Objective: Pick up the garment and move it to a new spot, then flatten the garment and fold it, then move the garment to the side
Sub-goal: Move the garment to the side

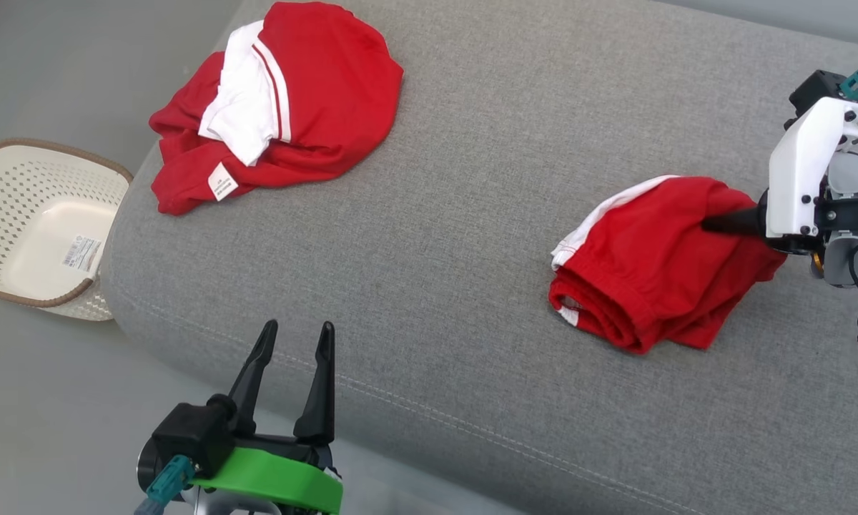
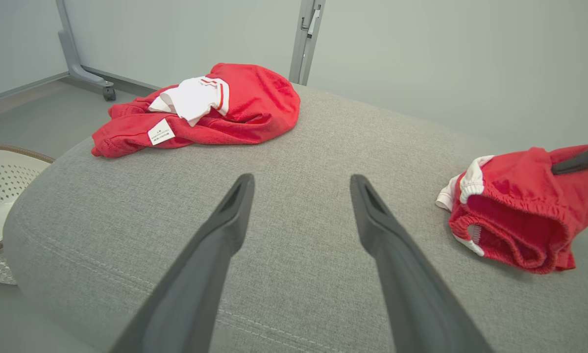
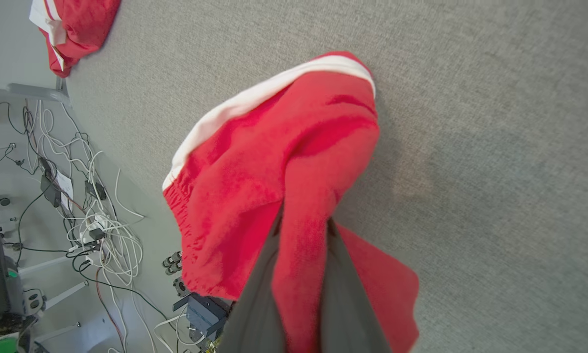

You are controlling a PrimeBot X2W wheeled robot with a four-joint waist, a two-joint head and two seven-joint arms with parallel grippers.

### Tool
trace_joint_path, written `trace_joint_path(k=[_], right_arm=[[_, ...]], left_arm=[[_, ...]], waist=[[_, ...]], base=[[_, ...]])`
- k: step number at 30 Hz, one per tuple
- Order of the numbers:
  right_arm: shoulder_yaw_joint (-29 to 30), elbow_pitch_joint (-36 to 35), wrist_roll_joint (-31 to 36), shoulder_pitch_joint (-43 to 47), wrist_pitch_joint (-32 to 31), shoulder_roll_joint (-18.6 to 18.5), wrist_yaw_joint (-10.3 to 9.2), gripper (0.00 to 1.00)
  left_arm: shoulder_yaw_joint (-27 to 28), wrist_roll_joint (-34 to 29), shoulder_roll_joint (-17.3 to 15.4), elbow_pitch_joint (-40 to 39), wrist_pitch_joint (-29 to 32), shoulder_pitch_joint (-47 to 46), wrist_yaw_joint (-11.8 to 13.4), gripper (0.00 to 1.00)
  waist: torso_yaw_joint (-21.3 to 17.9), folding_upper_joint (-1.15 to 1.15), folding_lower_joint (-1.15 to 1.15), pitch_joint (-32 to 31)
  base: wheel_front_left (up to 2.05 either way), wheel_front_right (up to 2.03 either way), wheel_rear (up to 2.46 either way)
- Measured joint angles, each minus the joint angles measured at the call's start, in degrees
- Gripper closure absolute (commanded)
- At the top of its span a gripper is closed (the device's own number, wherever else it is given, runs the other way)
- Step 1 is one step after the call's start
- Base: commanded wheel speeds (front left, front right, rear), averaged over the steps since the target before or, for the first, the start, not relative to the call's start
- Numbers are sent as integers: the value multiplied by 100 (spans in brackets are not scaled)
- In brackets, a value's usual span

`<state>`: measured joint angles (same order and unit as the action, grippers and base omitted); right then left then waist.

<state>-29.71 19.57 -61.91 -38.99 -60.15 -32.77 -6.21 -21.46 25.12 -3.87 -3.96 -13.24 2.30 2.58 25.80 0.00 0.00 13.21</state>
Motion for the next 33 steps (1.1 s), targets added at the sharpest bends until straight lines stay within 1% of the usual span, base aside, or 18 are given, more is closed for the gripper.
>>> trace_joint_path(k=[4, 6, 9, 12, 17, 20, 22, 25, 33], right_arm=[[5, 19, 63, -64, -42, -89, 0, 100], [85, 21, 85, -80, -27, -111, 0, 100], [238, 20, 89, -160, 164, -118, 0, 100], [441, 22, 94, -224, 474, -97, 0, 100], [630, 89, 286, -280, 1067, -99, 14, 100], [733, 118, 389, -283, 1427, -111, 46, 100], [799, 169, 459, -282, 1674, -120, 118, 100], [903, 235, 534, -281, 2063, -111, 165, 100], [1294, 566, 552, -223, 2987, -27, 191, 100]], left_arm=[[76, -5, -14, -41, -1, -7, 0, 0], [85, -13, -35, -66, -1, -51, -1, 0], [110, -27, -81, -116, -3, -250, -3, 0], [124, -78, -109, -164, -44, -386, -12, 0], [121, -101, -149, -203, -42, -469, -55, 0], [121, -168, -222, -258, -18, -564, -57, 0], [124, -177, -260, -281, 21, -595, -57, 0], [125, -214, -307, -319, 83, -603, -56, 0], [115, -271, -437, -421, 282, -639, -56, 0]], waist=[[-40, 0, 0, 140], [-135, 0, 0, 190], [-316, 0, 0, 254], [-514, 0, 0, 315], [-862, 0, 0, 400], [-1065, 0, 0, 456], [-1193, 0, 0, 500], [-1379, 0, 0, 574], [-1843, 0, 0, 785]], base=[[0, 0, 0], [0, 0, 0], [0, 0, 0], [0, 0, 0], [0, 0, 0], [0, 0, 0], [0, 0, 0], [0, 0, 0], [0, 0, 0]])
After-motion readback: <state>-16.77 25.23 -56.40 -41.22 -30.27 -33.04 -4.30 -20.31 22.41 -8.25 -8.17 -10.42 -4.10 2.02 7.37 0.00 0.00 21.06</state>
